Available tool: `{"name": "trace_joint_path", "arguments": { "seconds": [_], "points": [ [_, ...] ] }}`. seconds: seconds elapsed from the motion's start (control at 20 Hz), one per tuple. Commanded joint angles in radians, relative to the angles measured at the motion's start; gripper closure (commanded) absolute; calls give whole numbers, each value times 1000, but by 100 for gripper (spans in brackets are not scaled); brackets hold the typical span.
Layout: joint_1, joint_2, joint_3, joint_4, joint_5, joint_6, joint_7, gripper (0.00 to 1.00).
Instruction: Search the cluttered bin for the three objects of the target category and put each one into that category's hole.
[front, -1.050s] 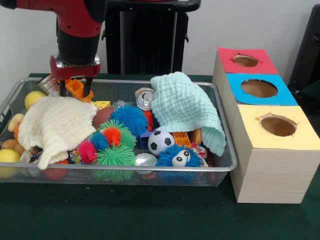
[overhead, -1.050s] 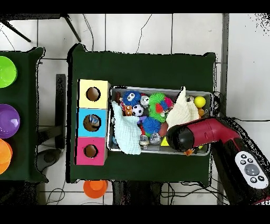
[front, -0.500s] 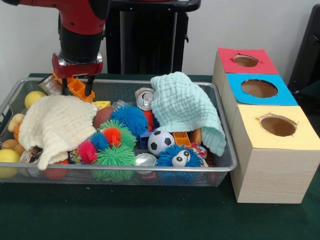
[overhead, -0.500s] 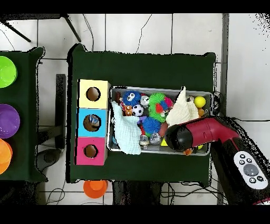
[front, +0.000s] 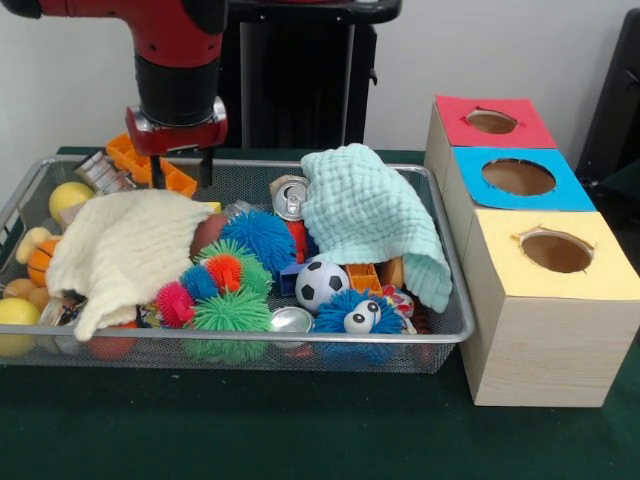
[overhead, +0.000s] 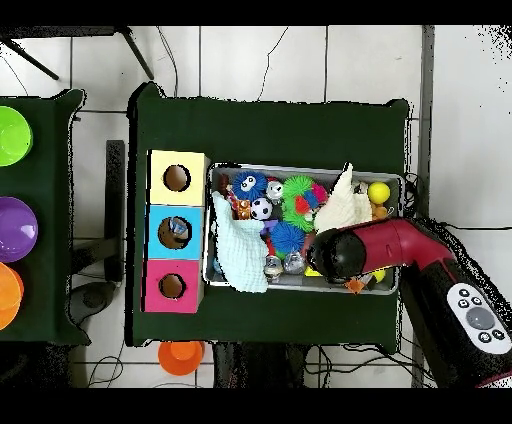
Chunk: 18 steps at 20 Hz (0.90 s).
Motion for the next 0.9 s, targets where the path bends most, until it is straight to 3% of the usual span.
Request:
{"name": "trace_joint_path", "arguments": {
  "seconds": [0.05,0.35,0.9],
  "points": [
    [-21,58,119,47,75,98,-364,0],
    [2,49,111,20,54,173,-389,0],
    [-32,105,128,84,27,43,-291,0]
  ]
}}
